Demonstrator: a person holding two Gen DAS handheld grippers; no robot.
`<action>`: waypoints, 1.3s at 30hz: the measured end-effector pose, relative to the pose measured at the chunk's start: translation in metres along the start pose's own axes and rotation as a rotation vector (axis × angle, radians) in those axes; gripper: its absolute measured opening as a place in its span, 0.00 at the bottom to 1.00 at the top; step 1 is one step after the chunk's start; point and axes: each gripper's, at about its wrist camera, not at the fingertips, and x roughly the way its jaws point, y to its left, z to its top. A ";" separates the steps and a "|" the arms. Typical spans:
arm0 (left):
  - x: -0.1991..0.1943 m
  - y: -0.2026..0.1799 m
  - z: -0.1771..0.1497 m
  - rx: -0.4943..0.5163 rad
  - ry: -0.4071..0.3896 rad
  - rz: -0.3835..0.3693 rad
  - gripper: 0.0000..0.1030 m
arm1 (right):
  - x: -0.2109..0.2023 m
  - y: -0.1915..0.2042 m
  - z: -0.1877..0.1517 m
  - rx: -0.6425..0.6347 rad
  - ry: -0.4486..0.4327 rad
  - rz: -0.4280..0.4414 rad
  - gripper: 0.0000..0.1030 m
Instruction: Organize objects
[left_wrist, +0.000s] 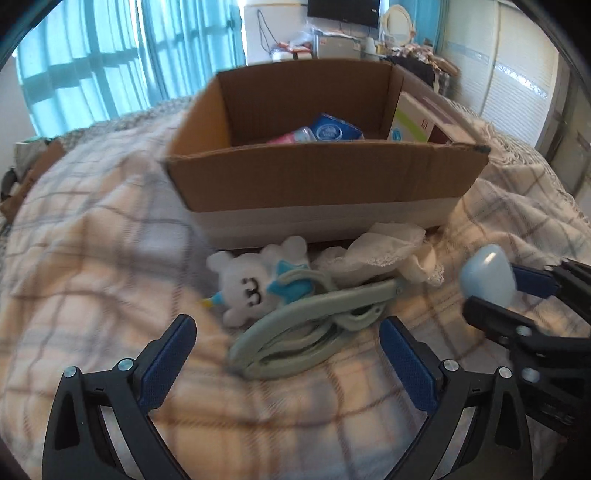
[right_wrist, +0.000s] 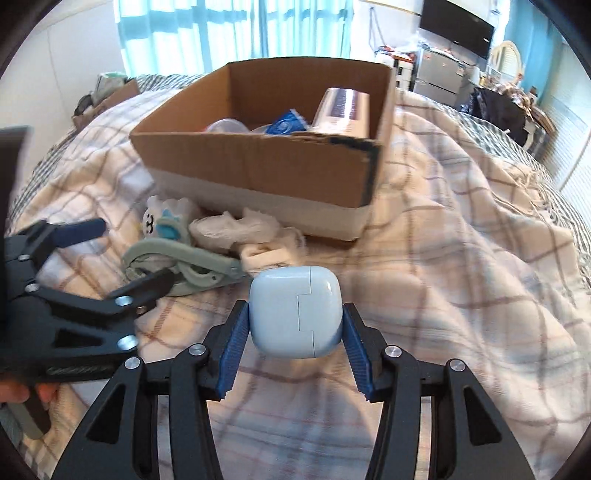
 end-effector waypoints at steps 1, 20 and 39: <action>0.007 0.001 0.001 -0.004 0.018 -0.004 0.99 | -0.001 -0.005 -0.001 0.015 -0.002 0.013 0.48; -0.007 -0.056 -0.029 0.179 0.113 -0.142 0.34 | -0.016 -0.028 0.001 0.105 -0.025 0.015 0.48; -0.049 -0.049 -0.030 0.074 -0.023 -0.145 0.08 | -0.057 -0.013 -0.008 0.068 -0.118 0.001 0.48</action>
